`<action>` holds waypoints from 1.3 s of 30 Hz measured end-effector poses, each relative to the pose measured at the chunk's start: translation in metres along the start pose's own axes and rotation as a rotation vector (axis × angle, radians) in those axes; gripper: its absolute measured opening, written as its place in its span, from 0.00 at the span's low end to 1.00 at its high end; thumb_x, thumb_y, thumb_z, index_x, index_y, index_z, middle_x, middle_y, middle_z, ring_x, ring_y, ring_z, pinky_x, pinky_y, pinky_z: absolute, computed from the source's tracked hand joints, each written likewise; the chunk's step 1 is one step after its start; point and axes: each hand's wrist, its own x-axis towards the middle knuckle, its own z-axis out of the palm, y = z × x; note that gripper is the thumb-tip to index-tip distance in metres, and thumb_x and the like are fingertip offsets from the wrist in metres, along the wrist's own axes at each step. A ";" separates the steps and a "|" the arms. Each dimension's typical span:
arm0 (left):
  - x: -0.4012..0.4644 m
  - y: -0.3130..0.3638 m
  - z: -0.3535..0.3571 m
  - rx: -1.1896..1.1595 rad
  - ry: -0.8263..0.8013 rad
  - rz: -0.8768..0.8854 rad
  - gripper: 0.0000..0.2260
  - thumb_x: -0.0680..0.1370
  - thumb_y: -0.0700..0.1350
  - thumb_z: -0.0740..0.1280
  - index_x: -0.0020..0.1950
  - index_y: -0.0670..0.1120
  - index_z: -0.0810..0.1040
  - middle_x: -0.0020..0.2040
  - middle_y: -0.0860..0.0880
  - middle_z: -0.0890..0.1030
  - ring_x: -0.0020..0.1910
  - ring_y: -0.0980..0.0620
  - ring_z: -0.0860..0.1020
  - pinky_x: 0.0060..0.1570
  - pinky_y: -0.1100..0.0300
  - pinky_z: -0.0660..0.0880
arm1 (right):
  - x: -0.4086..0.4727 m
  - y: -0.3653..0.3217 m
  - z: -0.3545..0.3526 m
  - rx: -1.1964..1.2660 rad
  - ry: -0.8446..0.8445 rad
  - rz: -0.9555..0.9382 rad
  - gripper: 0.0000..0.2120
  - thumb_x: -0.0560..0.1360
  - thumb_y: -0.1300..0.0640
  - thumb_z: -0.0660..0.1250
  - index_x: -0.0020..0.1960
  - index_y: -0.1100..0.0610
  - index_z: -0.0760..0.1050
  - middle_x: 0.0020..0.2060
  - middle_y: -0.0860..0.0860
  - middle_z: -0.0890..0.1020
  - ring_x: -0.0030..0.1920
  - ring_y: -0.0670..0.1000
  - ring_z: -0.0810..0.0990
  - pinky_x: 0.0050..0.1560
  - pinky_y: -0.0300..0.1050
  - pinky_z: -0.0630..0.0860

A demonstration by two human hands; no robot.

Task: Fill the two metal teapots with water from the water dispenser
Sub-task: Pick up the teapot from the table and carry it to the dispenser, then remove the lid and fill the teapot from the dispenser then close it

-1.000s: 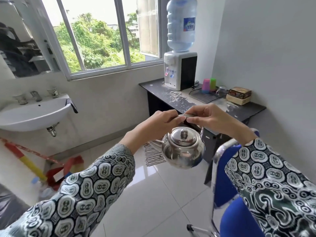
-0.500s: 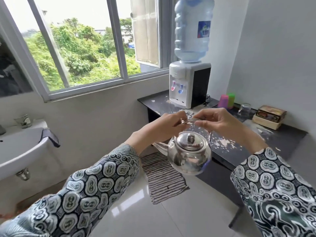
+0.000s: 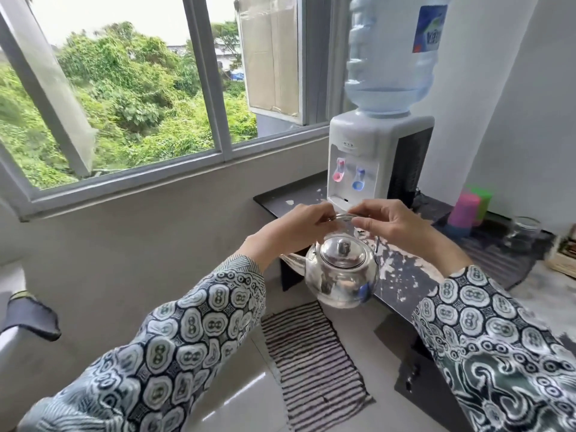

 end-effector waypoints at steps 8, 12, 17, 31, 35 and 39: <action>0.118 -0.100 -0.003 -0.024 -0.039 -0.051 0.14 0.80 0.55 0.57 0.45 0.45 0.72 0.40 0.45 0.79 0.35 0.49 0.73 0.35 0.56 0.67 | 0.141 0.069 -0.011 0.051 -0.040 0.053 0.07 0.75 0.64 0.63 0.49 0.55 0.77 0.43 0.54 0.81 0.45 0.44 0.79 0.48 0.34 0.75; 0.171 -0.155 0.008 -0.054 -0.061 -0.045 0.12 0.80 0.54 0.57 0.42 0.47 0.68 0.36 0.51 0.75 0.35 0.51 0.72 0.37 0.57 0.65 | 0.201 0.110 -0.011 0.047 -0.052 0.110 0.09 0.76 0.65 0.62 0.52 0.56 0.76 0.51 0.58 0.80 0.53 0.51 0.79 0.56 0.39 0.74; 0.229 -0.219 0.027 -0.082 -0.131 -0.010 0.14 0.80 0.54 0.56 0.44 0.45 0.68 0.33 0.57 0.68 0.39 0.50 0.70 0.38 0.57 0.63 | 0.263 0.172 0.000 0.026 -0.012 0.184 0.09 0.76 0.65 0.61 0.53 0.61 0.77 0.52 0.60 0.79 0.55 0.52 0.78 0.59 0.42 0.73; 0.388 -0.377 0.067 -0.282 -0.322 0.126 0.12 0.79 0.52 0.59 0.40 0.46 0.67 0.32 0.55 0.69 0.36 0.52 0.68 0.33 0.61 0.61 | 0.402 0.277 0.043 0.054 0.291 0.533 0.11 0.75 0.65 0.62 0.53 0.53 0.77 0.51 0.50 0.80 0.54 0.46 0.77 0.57 0.35 0.69; 0.401 -0.405 0.082 -0.349 -0.350 0.176 0.11 0.78 0.50 0.62 0.42 0.44 0.70 0.38 0.49 0.75 0.37 0.53 0.70 0.36 0.66 0.64 | 0.414 0.292 0.062 0.003 0.360 0.594 0.12 0.74 0.64 0.62 0.54 0.52 0.77 0.52 0.47 0.80 0.55 0.45 0.76 0.58 0.33 0.67; 0.401 -0.424 0.094 -0.345 -0.312 0.250 0.09 0.77 0.51 0.64 0.44 0.46 0.73 0.40 0.53 0.75 0.41 0.53 0.71 0.40 0.65 0.63 | 0.418 0.296 0.068 -0.062 0.363 0.586 0.11 0.73 0.64 0.65 0.53 0.54 0.78 0.50 0.46 0.80 0.54 0.43 0.76 0.57 0.28 0.67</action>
